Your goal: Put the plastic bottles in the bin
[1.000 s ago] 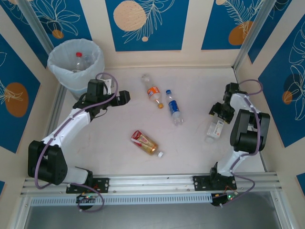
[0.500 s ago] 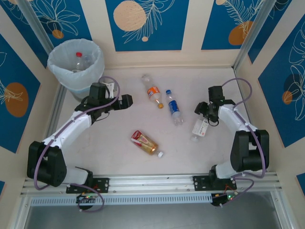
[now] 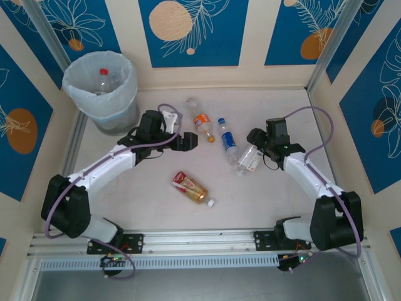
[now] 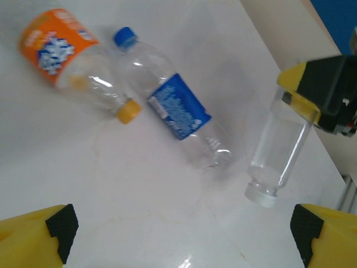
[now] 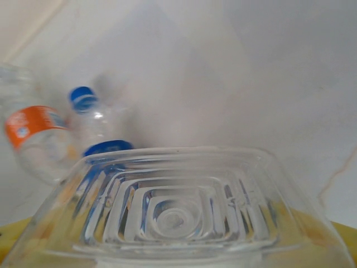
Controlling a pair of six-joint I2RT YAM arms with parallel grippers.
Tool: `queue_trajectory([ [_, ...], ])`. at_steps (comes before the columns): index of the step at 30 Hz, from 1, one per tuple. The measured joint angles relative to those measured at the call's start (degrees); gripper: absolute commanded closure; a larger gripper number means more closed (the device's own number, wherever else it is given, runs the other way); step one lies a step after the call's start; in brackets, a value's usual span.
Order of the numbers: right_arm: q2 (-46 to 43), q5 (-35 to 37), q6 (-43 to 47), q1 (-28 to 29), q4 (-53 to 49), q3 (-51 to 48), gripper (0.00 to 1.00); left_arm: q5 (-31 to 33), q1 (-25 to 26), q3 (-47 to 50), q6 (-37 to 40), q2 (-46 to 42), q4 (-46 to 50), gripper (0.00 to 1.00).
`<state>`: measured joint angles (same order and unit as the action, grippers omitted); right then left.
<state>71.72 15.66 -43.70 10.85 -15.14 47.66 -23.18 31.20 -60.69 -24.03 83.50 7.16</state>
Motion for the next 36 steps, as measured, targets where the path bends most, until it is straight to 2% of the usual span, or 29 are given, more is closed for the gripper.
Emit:
queue_trajectory([
  [8, -3.06, -5.92, -4.79, 2.84, 1.36, 2.82, 0.51, -1.92, 9.57, -7.63, 4.96, 5.40, -0.72, 0.01],
  [14, -3.04, -10.27, -7.98, 4.98, 3.26, 2.82, 0.50, -0.33, 13.92, -9.70, 6.21, 8.17, -0.79, 0.01],
  [22, -1.90, -12.02, -10.19, 8.85, 5.60, 3.30, 0.50, 1.25, 14.73, -11.56, 6.01, 11.87, -0.33, 0.12],
  [31, -0.74, -10.80, -10.78, 12.15, 5.97, 4.02, 0.50, 1.66, 14.84, -17.07, 6.88, 15.39, 3.08, 0.23],
  [36, 0.87, -10.25, -10.67, 12.57, 5.49, 6.78, 0.49, 1.75, 14.97, -18.03, 7.87, 17.09, 4.00, 0.24],
])
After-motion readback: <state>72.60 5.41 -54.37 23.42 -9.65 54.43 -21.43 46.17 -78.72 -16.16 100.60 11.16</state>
